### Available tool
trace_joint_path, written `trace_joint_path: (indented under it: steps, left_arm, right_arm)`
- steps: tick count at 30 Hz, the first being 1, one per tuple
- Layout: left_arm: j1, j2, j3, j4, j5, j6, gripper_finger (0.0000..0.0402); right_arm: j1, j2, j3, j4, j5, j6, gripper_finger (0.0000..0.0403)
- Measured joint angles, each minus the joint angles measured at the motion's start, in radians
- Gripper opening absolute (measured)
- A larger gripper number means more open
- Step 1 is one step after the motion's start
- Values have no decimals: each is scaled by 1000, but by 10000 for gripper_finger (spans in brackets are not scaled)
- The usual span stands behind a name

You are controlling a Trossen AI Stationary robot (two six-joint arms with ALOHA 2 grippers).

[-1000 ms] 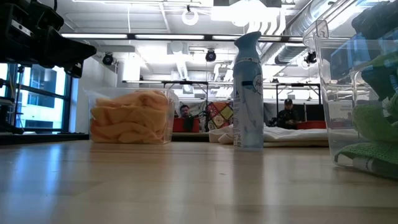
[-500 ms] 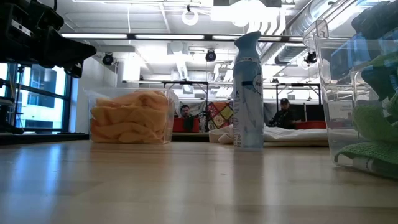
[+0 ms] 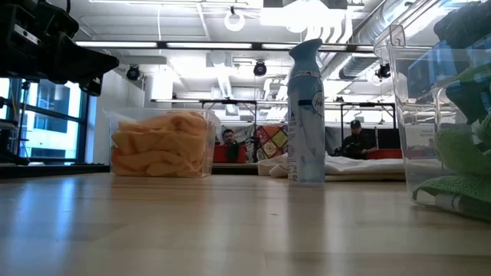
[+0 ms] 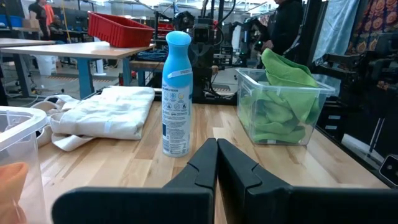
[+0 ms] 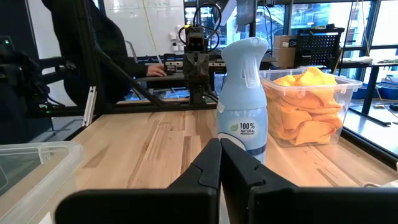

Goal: Sort microfiber towel by color & place in baskets
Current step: Return to Home Position

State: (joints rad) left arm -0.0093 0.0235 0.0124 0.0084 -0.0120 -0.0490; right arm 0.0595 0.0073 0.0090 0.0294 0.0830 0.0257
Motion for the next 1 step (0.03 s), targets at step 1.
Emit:
trace_joint_path:
  steps: [1]
  left_arm:
    - [0, 0, 0, 0, 0, 0, 0]
  right_arm:
    - [0, 0, 0, 0, 0, 0, 0]
